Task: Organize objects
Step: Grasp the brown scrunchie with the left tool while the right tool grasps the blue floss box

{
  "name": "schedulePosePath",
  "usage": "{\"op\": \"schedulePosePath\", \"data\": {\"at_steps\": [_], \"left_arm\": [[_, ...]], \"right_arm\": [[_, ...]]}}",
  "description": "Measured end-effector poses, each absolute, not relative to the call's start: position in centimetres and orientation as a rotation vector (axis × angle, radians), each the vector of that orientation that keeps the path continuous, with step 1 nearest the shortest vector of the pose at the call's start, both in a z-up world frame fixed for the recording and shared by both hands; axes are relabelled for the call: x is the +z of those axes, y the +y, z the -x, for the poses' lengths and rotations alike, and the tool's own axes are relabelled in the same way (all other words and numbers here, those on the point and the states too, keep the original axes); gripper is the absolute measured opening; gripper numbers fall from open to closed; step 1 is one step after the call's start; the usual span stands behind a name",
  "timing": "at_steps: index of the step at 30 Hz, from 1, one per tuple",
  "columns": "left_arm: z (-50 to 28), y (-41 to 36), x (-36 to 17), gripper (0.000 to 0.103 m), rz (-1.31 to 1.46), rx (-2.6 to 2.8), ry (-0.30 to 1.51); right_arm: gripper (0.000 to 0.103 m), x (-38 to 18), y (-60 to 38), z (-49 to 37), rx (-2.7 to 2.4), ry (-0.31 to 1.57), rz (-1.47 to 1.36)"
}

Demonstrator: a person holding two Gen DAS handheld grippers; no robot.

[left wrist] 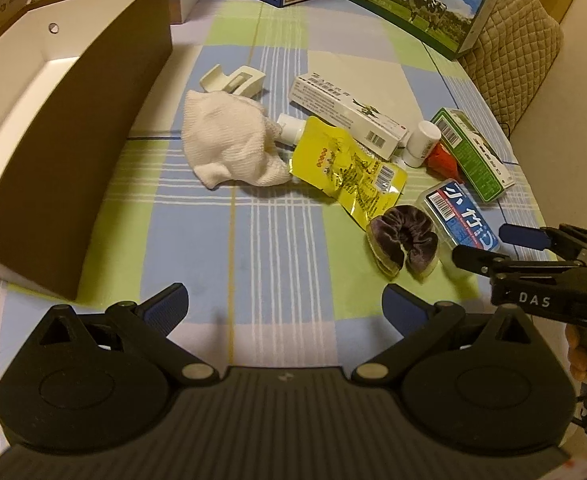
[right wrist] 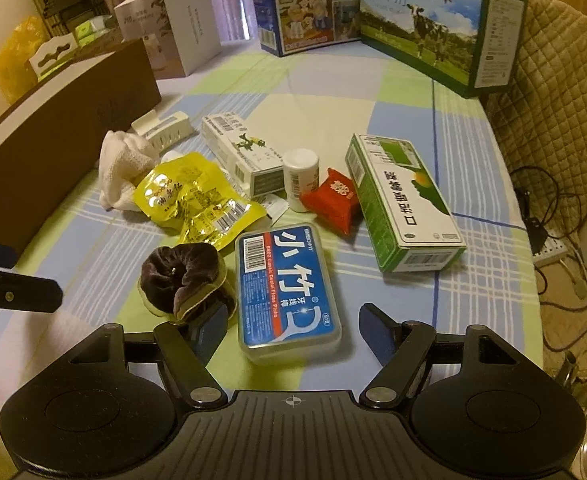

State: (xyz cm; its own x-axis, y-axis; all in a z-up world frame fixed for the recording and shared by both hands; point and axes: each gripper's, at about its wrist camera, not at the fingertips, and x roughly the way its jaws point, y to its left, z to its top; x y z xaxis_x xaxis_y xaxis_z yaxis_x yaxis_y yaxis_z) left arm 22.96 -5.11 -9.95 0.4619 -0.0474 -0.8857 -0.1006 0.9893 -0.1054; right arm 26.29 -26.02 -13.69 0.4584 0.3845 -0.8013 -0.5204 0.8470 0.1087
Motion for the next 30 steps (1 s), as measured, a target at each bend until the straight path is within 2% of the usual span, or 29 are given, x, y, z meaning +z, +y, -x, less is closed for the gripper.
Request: {"op": "schedulePosePath", "data": {"at_steps": [2,11,23,26,27,29,30], "left_arm": [[-23.4,-5.4,-10.2,0.102,0.150,0.023,1.096],[-25.3,-8.0,-11.2,0.100,0.132,-0.075,1.096],[-28.4,-12.2,-13.5,0.087,0.075,-0.210,1.064],[-29.1,-12.7,-14.3,0.076,0.057,-0.203,1.063],[-29.2,-12.9,-14.4,0.069,0.056,-0.202,1.063],[-29.4,-12.9,-14.7,0.061,0.063,-0.204,1.065],[-29.3,-12.9,-14.8,0.051,0.066,-0.204,1.061]], "right_arm": [[0.054,-14.0,-25.8,-26.3,0.577,0.947,0.176],[0.054,-13.6,-28.3,-24.8,0.505,0.969,0.135],[0.054,-12.6,-32.7,-23.1,0.382,1.005,0.032],[0.054,-12.4,-33.1,-23.1,0.386,1.013,0.012],[0.054,-12.4,-33.2,-23.0,0.388,1.014,0.010],[0.054,-12.4,-33.2,-23.0,0.395,1.016,0.013],[0.054,-12.3,-33.2,-23.0,0.396,1.011,0.015]]}}
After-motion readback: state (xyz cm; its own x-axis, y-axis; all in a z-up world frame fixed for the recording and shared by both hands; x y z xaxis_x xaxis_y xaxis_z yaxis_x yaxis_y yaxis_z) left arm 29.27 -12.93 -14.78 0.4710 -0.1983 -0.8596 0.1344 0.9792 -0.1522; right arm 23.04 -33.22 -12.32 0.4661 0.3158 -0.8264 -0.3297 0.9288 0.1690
